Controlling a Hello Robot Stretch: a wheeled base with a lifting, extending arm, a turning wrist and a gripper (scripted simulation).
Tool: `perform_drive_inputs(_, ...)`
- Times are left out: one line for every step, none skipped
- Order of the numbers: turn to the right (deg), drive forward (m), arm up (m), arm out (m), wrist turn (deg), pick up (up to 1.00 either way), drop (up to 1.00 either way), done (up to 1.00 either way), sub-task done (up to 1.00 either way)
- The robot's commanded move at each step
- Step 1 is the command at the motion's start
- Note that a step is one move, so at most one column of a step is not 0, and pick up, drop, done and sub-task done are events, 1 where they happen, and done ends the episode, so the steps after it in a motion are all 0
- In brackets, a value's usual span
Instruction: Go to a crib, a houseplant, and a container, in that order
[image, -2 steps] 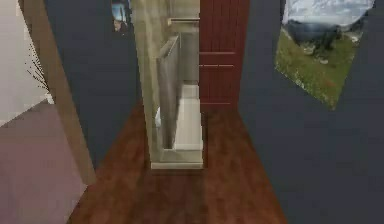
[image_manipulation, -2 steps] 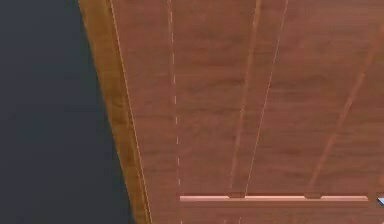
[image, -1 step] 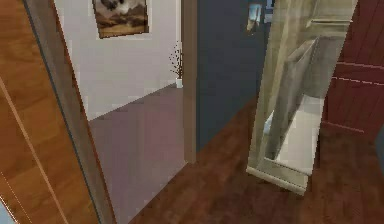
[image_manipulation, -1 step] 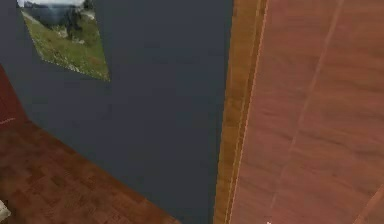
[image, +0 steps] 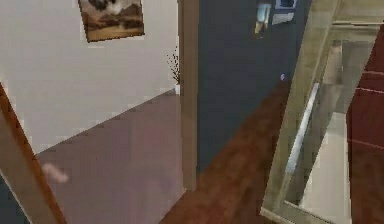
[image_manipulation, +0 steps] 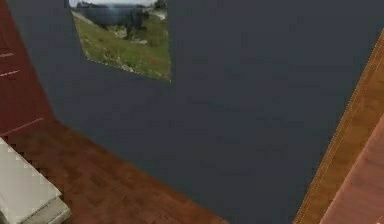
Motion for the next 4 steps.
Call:
perform_drive_inputs(-3.0,0.00,0.00,0.00,0.0,0.00,0.00,0.00,0.00)
perform_drive_inputs(0.0,0.95,0.00,0.00,0.0,0.00,0.00,0.00,0.00)
perform_drive_inputs(-45.0,0.00,0.00,0.00,0.0,0.00,0.00,0.00,0.00)
perform_drive_inputs(-6.0,0.00,0.00,0.00,0.0,0.00,0.00,0.00,0.00)
